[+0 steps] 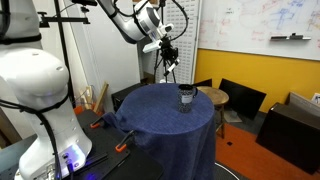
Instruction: Put the marker inside the mug cup
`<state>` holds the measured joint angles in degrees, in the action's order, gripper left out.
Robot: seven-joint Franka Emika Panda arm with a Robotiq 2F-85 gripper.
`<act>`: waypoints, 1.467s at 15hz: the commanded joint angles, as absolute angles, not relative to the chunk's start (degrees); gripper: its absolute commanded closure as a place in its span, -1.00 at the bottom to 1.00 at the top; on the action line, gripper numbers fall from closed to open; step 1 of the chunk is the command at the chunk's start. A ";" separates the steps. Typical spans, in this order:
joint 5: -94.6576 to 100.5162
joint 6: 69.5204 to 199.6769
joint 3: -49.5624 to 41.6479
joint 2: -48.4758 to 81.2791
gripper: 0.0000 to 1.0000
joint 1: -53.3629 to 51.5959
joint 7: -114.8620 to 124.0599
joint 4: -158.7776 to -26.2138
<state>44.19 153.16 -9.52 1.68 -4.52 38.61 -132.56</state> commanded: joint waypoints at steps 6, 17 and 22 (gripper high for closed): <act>62.31 155.47 -12.12 -0.99 0.90 -3.10 59.74 -133.45; 88.85 151.79 -13.51 -0.87 0.90 -1.97 93.05 -133.25; 93.98 148.48 -13.32 -0.50 0.90 -2.03 101.79 -133.78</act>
